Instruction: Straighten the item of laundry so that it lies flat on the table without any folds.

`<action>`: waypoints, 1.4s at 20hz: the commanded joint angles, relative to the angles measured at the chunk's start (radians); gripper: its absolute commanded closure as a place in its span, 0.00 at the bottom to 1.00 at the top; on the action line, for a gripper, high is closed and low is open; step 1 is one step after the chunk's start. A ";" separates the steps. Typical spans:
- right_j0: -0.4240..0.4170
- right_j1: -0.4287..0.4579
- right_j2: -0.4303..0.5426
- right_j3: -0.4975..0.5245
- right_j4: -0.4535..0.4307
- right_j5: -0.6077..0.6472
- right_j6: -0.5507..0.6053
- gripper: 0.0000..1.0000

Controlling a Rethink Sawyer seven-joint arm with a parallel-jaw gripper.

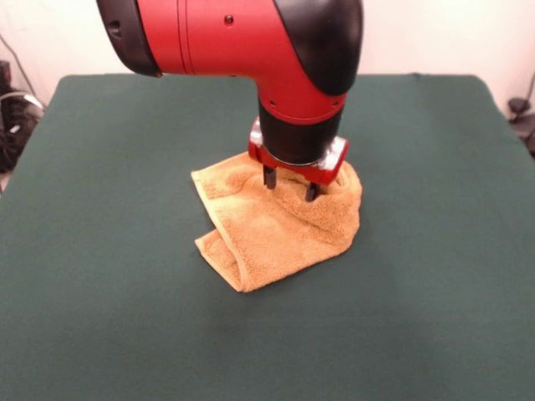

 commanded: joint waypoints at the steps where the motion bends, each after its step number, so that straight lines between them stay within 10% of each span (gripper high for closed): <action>1: 0.026 -0.010 0.076 0.067 -0.001 -0.055 -0.084 0.00; 18: 0.026 -0.021 0.079 0.080 -0.039 -0.106 -0.104 0.00; 19: 0.026 -0.022 0.079 0.081 -0.041 -0.112 -0.101 1.00; 28: 0.017 -0.029 0.098 0.055 -0.007 -0.042 -0.119 1.00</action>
